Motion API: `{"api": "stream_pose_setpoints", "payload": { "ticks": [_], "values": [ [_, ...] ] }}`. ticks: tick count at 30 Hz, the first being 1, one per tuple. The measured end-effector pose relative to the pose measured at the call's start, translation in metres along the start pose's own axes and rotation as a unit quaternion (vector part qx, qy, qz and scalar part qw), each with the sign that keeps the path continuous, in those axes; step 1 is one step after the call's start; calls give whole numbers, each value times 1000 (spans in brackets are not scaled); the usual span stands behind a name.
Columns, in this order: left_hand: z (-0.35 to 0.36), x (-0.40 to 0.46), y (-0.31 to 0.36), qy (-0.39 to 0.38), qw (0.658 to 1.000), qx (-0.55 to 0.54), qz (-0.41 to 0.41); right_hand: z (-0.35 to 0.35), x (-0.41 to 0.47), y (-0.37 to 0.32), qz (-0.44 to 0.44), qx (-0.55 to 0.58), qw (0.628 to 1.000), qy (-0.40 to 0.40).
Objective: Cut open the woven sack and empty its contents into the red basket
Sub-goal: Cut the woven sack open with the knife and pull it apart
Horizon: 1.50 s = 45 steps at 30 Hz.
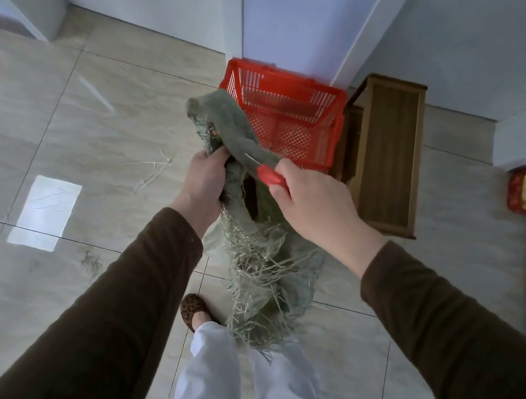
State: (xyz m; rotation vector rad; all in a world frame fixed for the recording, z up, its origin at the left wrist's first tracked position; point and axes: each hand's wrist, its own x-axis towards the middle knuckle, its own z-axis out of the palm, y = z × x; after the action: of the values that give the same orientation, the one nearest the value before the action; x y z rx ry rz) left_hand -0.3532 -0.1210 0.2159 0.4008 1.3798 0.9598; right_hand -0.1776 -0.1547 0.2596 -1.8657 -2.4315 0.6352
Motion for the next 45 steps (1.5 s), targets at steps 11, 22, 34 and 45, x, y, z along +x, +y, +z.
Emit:
{"api": "stream_pose_setpoints", "payload": {
  "ticks": [11, 22, 34, 45],
  "values": [
    [6, -3, 16, 16, 992, 101, 72, -38, 0, 3, 20, -128, 984, -121],
    [4, -2, 43, 13, 988, 151, 1, -79, 17, 3, -35, -7, 946, -323],
    [8, -9, 27, -107, 992, 29, -55, -60, 27, -7, -61, 168, 957, -230],
    [13, -10, 28, -66, 997, 46, -14, -44, 27, 16, 4, -95, 986, -136]
  ]
}}
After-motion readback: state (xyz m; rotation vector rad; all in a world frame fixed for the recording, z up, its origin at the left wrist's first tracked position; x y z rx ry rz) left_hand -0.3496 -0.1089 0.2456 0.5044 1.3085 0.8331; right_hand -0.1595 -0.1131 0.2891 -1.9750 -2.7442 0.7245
